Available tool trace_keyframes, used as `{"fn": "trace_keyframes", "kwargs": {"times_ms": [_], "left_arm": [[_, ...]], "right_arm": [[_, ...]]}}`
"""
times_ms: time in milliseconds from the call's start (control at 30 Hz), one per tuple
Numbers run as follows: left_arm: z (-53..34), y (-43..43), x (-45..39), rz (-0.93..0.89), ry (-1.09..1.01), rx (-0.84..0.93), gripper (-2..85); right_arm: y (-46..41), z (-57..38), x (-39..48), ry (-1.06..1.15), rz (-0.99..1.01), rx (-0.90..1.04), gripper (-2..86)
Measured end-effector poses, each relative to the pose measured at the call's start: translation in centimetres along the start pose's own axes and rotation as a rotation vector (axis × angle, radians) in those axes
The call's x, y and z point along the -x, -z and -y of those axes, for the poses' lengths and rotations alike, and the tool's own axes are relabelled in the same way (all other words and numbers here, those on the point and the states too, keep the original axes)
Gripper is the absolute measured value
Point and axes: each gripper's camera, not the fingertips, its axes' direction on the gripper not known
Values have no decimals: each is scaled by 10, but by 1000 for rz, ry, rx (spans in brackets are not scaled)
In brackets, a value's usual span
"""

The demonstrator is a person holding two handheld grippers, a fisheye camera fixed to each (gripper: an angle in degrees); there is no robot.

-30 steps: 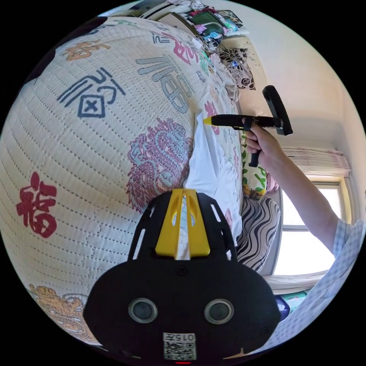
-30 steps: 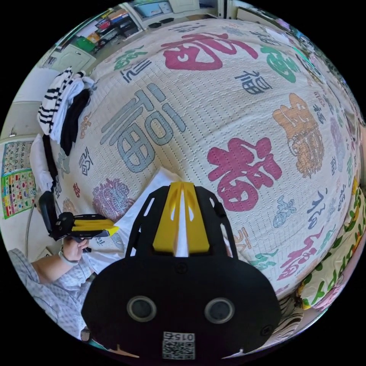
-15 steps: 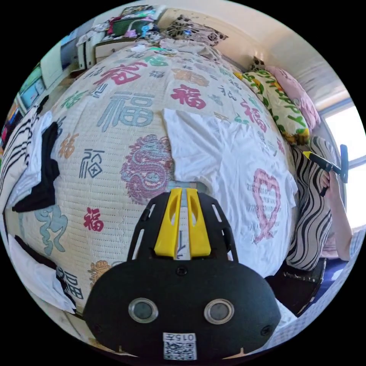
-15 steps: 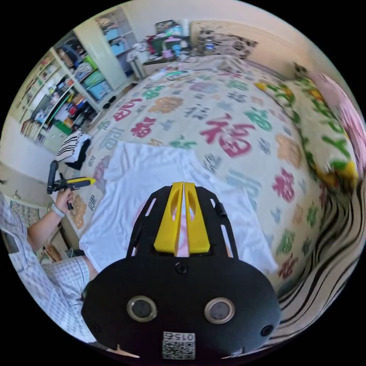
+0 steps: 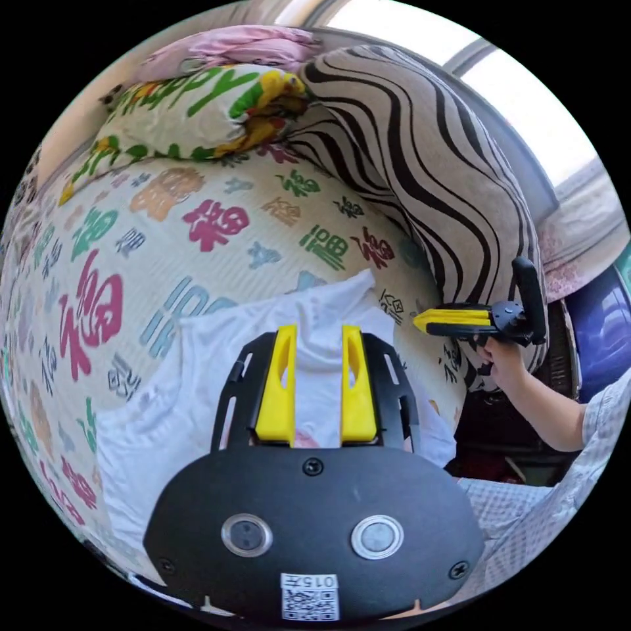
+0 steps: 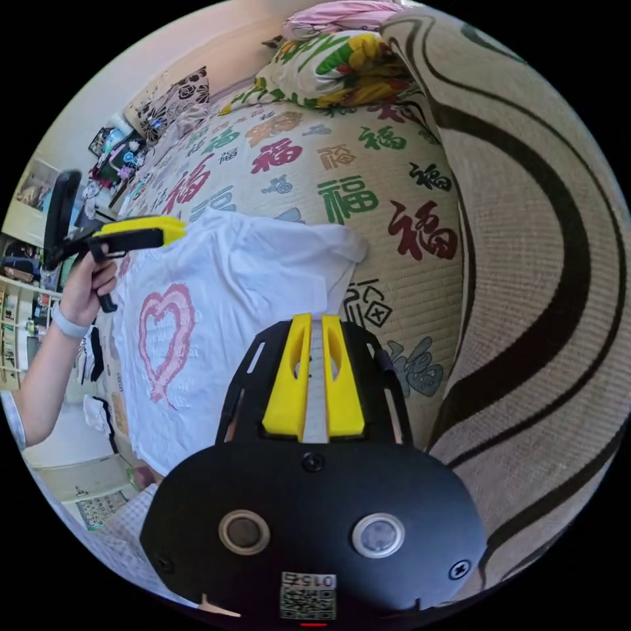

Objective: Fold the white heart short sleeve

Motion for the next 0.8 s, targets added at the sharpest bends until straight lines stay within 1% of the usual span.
{"fn": "trace_keyframes", "kwargs": {"times_ms": [67, 100, 167, 233, 300, 333, 367, 467, 600, 667, 700, 800], "left_arm": [[42, -58, -35, 31, -141, 96, 102], [49, -73, -44, 37, -173, 120, 101], [70, -134, -71, 33, -283, 227, 94], [77, -175, -83, 42, -314, 292, 89], [78, -211, -88, 60, -323, 356, 75], [76, -228, -89, 39, -329, 371, 43], [73, -240, -88, 4, -329, 370, 21], [62, -258, -77, -21, -265, 335, 4], [50, -280, -69, -62, -266, 354, 27], [44, -300, -69, -66, -301, 381, 76], [43, -305, -70, -74, -312, 393, 85], [32, -344, -86, -86, -415, 515, 92]], "right_arm": [[-9, 3, -22, -26, 67, 21, 60], [-11, 4, -26, -30, 85, 24, 62], [-19, 11, -40, -29, 124, 28, 72], [-27, 16, -48, -22, 112, 44, 72], [-38, 20, -56, -6, 131, 75, 52], [-43, 20, -61, 17, 177, 102, 36], [-39, 14, -66, 25, 186, 87, 23], [-14, -18, -80, -8, 150, -18, 9], [-5, -55, -93, -68, 197, -43, 3], [-9, -68, -98, -98, 207, -41, 4], [-10, -70, -100, -106, 210, -44, 5], [-11, -71, -113, -150, 227, -65, 11]]}}
